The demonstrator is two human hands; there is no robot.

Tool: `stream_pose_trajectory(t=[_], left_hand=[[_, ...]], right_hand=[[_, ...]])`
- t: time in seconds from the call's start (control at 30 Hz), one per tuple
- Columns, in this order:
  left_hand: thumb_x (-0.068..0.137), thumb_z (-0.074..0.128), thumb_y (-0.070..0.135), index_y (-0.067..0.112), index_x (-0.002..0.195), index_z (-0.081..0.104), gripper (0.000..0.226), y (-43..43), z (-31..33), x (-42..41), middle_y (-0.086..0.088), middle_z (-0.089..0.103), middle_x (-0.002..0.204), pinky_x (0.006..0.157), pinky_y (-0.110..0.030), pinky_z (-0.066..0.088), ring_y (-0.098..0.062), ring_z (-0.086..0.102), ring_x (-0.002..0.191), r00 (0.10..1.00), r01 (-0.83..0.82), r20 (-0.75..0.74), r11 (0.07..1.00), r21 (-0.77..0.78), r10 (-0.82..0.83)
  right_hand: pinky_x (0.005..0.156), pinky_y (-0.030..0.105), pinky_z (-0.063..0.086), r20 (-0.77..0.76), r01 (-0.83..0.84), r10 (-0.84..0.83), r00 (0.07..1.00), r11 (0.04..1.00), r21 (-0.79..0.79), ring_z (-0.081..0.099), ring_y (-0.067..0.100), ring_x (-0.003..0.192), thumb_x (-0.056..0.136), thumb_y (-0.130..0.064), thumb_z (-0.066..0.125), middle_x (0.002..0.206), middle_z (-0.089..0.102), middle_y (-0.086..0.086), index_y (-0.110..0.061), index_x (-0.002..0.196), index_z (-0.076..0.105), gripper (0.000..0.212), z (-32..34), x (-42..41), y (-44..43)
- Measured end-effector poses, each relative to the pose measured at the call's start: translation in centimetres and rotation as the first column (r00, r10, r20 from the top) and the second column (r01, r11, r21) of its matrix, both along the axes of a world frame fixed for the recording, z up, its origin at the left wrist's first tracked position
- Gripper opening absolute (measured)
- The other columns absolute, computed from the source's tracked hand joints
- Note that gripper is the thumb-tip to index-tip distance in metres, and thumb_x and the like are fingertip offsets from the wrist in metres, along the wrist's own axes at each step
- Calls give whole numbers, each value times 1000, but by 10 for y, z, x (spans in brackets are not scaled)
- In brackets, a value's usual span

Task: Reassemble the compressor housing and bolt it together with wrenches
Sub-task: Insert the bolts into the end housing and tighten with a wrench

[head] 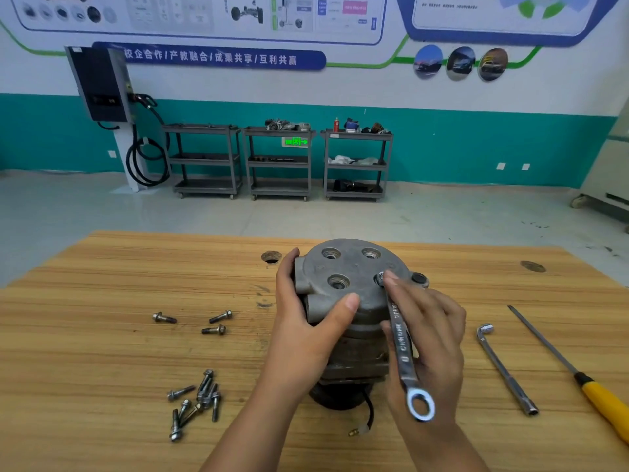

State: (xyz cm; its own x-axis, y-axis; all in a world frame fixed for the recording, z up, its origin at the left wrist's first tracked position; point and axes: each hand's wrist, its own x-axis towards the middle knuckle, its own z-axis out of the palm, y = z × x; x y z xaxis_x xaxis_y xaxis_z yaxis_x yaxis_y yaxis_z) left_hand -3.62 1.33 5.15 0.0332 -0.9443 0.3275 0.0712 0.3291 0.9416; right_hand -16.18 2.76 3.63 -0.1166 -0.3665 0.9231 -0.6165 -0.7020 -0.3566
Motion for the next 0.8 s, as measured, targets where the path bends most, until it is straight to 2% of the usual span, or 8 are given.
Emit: stream_pose_trajectory(t=[0.13, 0.23, 0.3, 0.43, 0.57, 0.63, 0.7, 0.8], left_hand=[[64, 76, 36, 54, 132, 22, 89, -3, -3, 3, 15, 57, 123, 90, -28, 53, -4, 64, 104, 999, 45, -21, 999, 7, -45], [63, 80, 32, 56, 125, 25, 87, -6, -3, 3, 17, 57, 119, 84, -21, 53, 0, 64, 100, 999, 37, -33, 999, -7, -38], [62, 87, 31, 56, 122, 27, 89, -7, -4, 1, 21, 59, 114, 83, -24, 53, 1, 64, 100, 998, 22, -60, 1000, -8, -22], [56, 75, 52, 50, 131, 24, 90, -5, -2, 1, 15, 61, 119, 80, -20, 52, 0, 62, 106, 998, 37, -46, 999, 3, -37], [57, 71, 48, 49, 129, 26, 84, -5, -1, 3, 17, 64, 114, 78, -19, 52, -4, 64, 105, 999, 34, -20, 999, -30, -35], [57, 70, 47, 50, 129, 26, 85, -4, -1, 2, 15, 61, 118, 79, -21, 52, -6, 63, 105, 999, 31, -18, 999, -28, -31], [56, 69, 48, 50, 131, 26, 86, -4, -2, 4, 11, 56, 124, 83, -24, 53, -6, 62, 106, 1000, 25, -17, 999, -28, -25], [57, 70, 46, 44, 135, 27, 89, -3, -2, 5, 10, 58, 123, 83, -27, 54, -7, 64, 105, 999, 27, -22, 999, -29, -28]], right_hand=[[96, 19, 32, -90, -70, 72, 993, 997, 21, 42, 12, 103, 97, -31, 42, 113, 60, -6, -8, 116, 59, 35, 14, -6, -5], [91, 23, 38, -159, -130, 137, 978, 990, 53, 45, 15, 99, 93, -35, 47, 104, 61, -8, -10, 113, 63, 35, 26, -10, -7], [87, 28, 40, -198, -123, 141, 970, 987, 103, 45, 14, 95, 86, -34, 55, 95, 61, -8, -13, 107, 68, 32, 36, -9, -7], [81, 31, 36, -125, -111, 172, 977, 915, 387, 41, 5, 86, 72, -45, 69, 76, 51, -20, -25, 86, 76, 25, 62, -3, -7], [81, 33, 33, -204, -58, 220, 954, 803, 594, 39, 4, 85, 68, -46, 70, 71, 47, -13, -35, 69, 67, 12, 86, -1, -11], [83, 37, 37, -255, 11, 198, 947, 770, 638, 43, 9, 87, 70, -47, 68, 72, 49, -12, -36, 63, 58, 17, 95, 4, -16], [84, 42, 42, -240, 28, 192, 952, 723, 691, 51, 14, 87, 69, -50, 68, 72, 54, -12, -32, 64, 56, 22, 100, 7, -19], [82, 40, 42, -272, 64, 183, 945, 710, 701, 52, 13, 85, 68, -56, 64, 70, 54, -13, -32, 69, 54, 26, 99, 7, -21]])
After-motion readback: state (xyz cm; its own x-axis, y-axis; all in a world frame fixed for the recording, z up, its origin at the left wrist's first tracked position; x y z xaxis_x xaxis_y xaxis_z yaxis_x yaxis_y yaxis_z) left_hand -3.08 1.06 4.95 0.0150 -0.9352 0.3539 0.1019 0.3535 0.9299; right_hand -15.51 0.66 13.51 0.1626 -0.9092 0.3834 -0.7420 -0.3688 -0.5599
